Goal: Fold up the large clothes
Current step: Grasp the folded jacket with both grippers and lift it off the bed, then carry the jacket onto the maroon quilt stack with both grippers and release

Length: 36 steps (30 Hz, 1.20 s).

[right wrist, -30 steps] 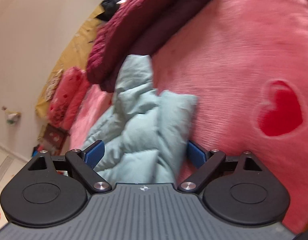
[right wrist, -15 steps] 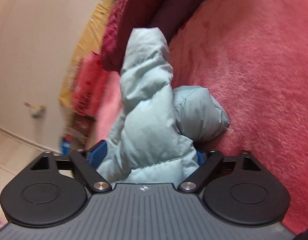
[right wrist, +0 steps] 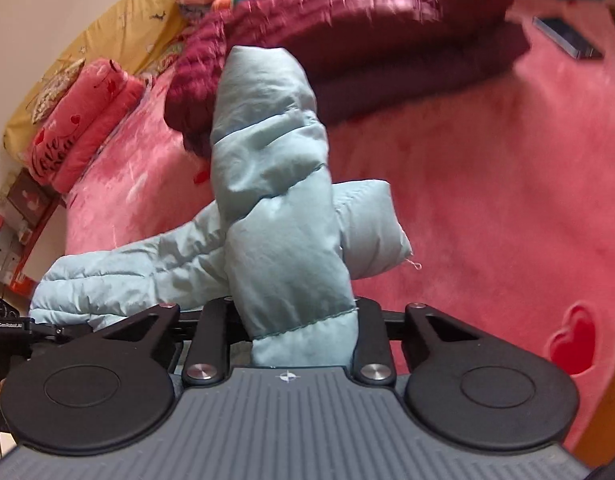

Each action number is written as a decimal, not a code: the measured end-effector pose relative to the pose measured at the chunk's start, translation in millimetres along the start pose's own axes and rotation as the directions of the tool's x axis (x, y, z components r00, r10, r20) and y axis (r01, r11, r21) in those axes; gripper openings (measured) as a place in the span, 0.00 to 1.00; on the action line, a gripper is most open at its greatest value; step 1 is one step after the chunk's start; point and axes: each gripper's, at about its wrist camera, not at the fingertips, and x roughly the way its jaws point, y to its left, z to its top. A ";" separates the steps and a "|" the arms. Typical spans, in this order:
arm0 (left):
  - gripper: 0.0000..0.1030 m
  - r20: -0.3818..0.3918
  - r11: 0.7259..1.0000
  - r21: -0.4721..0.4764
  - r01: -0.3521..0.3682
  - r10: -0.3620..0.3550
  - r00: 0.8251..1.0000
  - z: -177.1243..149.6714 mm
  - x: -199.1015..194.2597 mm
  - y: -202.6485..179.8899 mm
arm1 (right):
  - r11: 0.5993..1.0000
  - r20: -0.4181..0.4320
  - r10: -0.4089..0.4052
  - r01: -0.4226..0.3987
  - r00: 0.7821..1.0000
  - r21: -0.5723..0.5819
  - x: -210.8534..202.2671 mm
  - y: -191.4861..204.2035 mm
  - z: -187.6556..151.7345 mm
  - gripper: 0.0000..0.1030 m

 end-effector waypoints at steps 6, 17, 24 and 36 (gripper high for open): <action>0.23 0.034 0.992 0.097 0.078 -0.082 0.996 46.8 -5.0 -79.2 | 0.999 0.132 -0.039 0.043 0.990 -0.026 -53.7 15.0 46.8 0.27; 0.23 0.114 0.910 0.390 0.142 -0.201 0.973 224.7 63.1 -219.7 | 0.995 0.432 -0.066 0.089 0.900 -0.034 -99.6 -18.9 218.2 0.27; 0.28 0.228 0.914 0.405 0.015 -0.117 0.967 302.1 140.8 -224.8 | 0.980 0.484 -0.146 0.194 0.863 -0.051 -41.4 -48.1 274.9 0.27; 0.77 0.450 0.914 0.274 -0.298 0.152 0.880 313.3 211.8 -179.4 | 0.911 0.481 -0.376 0.410 0.792 0.039 13.5 -80.1 276.8 0.99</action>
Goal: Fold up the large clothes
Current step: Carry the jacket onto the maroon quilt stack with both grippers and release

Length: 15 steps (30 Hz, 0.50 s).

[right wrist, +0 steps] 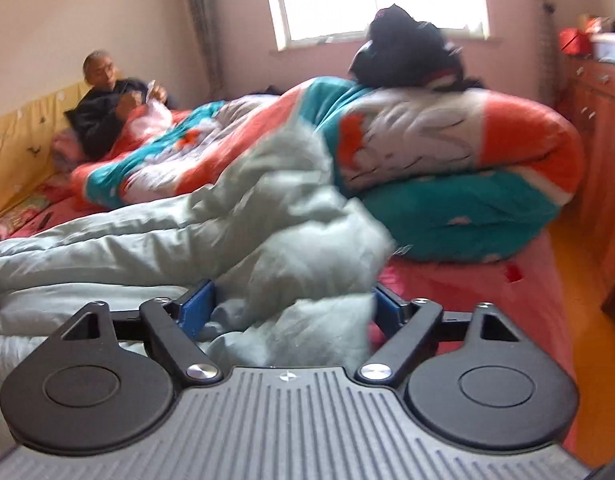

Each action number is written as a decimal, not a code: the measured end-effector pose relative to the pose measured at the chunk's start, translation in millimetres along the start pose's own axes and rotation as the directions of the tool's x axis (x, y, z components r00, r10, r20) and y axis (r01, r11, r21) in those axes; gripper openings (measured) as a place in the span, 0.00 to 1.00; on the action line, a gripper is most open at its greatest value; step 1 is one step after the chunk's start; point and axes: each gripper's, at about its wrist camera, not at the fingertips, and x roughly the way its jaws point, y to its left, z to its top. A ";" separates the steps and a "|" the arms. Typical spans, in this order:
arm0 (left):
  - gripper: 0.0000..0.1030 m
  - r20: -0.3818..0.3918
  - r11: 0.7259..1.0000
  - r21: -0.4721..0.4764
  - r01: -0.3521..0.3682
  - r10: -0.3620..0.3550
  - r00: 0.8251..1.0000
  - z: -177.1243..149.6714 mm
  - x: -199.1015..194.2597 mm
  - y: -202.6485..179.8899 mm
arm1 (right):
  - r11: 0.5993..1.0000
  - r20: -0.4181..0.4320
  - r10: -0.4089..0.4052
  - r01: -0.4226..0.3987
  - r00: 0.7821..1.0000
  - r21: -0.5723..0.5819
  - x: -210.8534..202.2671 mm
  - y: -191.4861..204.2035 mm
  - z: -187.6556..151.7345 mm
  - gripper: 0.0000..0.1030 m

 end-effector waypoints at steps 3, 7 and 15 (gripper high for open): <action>0.87 0.047 0.998 0.046 -0.045 0.042 0.998 -4.3 -17.0 -3.0 | 0.998 0.072 -0.057 0.056 0.996 0.021 -37.6 -13.6 -4.3 1.00; 0.95 0.143 0.984 0.153 -0.091 0.068 0.987 -14.5 -61.0 -14.5 | 0.994 0.136 -0.080 0.069 0.987 0.082 -83.1 -35.3 -12.9 1.00; 0.99 0.064 0.939 0.307 -0.154 0.141 0.988 -90.1 -123.2 -40.8 | 0.991 0.027 -0.128 0.129 0.991 -0.024 -150.0 -36.1 -69.5 1.00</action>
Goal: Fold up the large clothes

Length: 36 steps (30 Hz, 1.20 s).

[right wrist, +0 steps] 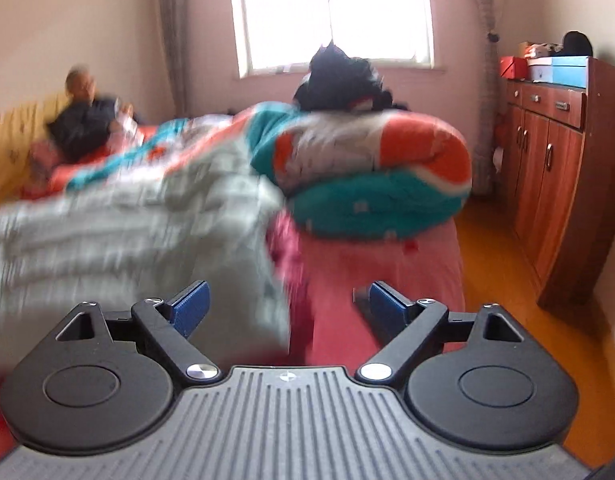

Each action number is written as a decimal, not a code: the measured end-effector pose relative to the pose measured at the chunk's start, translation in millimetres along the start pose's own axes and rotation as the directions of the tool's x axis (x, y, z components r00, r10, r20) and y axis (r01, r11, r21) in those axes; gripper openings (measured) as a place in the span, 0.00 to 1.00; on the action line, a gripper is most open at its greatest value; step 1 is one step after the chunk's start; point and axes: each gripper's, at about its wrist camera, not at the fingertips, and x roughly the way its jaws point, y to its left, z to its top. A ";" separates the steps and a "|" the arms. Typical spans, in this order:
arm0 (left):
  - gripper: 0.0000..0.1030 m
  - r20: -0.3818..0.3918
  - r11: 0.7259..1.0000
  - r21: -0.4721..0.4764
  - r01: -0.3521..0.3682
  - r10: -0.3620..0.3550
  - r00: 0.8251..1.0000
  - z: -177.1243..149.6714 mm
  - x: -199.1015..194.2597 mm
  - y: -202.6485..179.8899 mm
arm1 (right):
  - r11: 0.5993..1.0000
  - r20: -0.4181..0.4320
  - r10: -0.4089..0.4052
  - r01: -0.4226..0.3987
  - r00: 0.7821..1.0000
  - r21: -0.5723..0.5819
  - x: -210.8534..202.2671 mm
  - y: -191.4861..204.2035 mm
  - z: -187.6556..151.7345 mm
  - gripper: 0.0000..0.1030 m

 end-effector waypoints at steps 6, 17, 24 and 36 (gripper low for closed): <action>0.99 -0.214 0.999 0.025 0.020 -0.014 0.977 -87.3 -35.7 -25.8 | 1.000 -0.199 0.006 -0.011 0.980 -0.023 -48.0 29.0 -78.8 1.00; 0.99 -0.390 0.998 0.049 -0.041 0.057 0.919 -171.8 -84.2 -36.0 | 0.999 -0.377 -0.043 0.048 0.925 0.004 -119.2 53.1 -146.7 1.00; 0.99 -0.308 0.996 0.052 -0.069 0.082 0.948 -142.5 -96.3 -52.5 | 0.999 -0.257 -0.035 0.038 0.966 0.006 -137.2 64.6 -106.8 1.00; 0.99 -0.225 0.989 0.097 -0.108 0.127 0.966 -90.2 -89.6 -82.9 | 1.000 -0.117 -0.019 0.020 0.993 0.004 -148.1 79.4 -42.8 1.00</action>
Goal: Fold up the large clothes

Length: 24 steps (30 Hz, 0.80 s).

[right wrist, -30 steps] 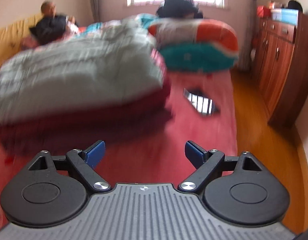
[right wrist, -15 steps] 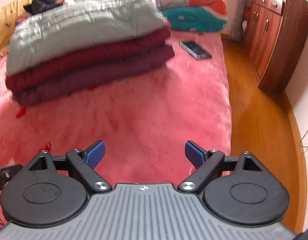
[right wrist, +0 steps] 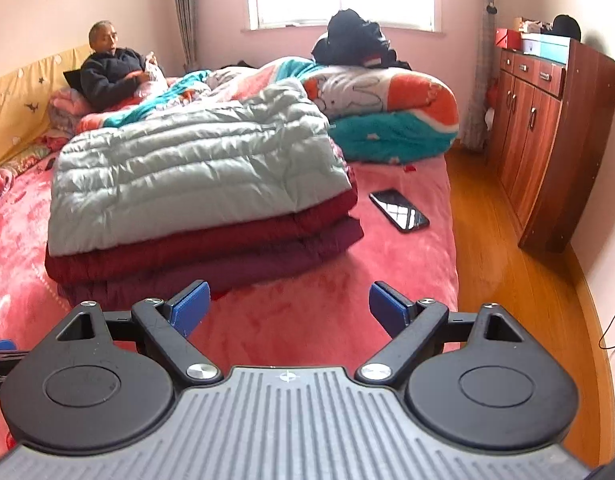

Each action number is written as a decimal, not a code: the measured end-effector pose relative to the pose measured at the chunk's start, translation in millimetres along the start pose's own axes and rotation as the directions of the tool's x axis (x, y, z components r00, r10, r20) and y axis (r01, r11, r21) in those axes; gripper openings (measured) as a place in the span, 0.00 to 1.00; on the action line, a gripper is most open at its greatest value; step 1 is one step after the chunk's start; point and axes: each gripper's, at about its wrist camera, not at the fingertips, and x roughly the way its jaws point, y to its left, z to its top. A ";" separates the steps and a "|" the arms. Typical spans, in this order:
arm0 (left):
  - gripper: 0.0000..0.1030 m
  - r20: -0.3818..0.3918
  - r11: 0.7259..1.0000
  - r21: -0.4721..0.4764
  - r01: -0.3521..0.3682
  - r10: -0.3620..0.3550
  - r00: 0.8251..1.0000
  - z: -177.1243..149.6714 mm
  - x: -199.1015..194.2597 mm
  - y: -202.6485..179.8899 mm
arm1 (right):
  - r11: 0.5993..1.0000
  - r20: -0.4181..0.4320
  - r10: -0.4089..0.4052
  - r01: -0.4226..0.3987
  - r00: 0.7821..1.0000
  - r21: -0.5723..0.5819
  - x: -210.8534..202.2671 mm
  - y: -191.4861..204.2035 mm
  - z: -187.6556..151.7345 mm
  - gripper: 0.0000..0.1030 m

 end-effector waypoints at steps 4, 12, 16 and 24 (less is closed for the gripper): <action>0.99 0.007 1.000 0.016 -0.016 0.015 1.000 4.6 2.7 -6.4 | 1.000 0.018 -0.001 0.001 1.000 -0.006 1.2 2.5 5.5 1.00; 0.99 -0.001 0.999 0.026 -0.033 0.033 0.999 8.7 10.2 -9.0 | 1.000 0.017 -0.001 0.001 1.000 -0.003 7.1 3.1 -0.8 1.00; 0.99 -0.017 0.998 0.029 -0.052 0.053 0.998 7.6 14.4 -6.1 | 1.000 -0.003 0.005 -0.005 1.000 0.002 12.8 3.0 -2.7 1.00; 0.99 -0.054 0.997 0.022 -0.074 0.075 0.996 1.6 21.7 0.8 | 1.000 -0.031 0.023 -0.023 0.999 -0.011 21.7 7.4 -6.5 1.00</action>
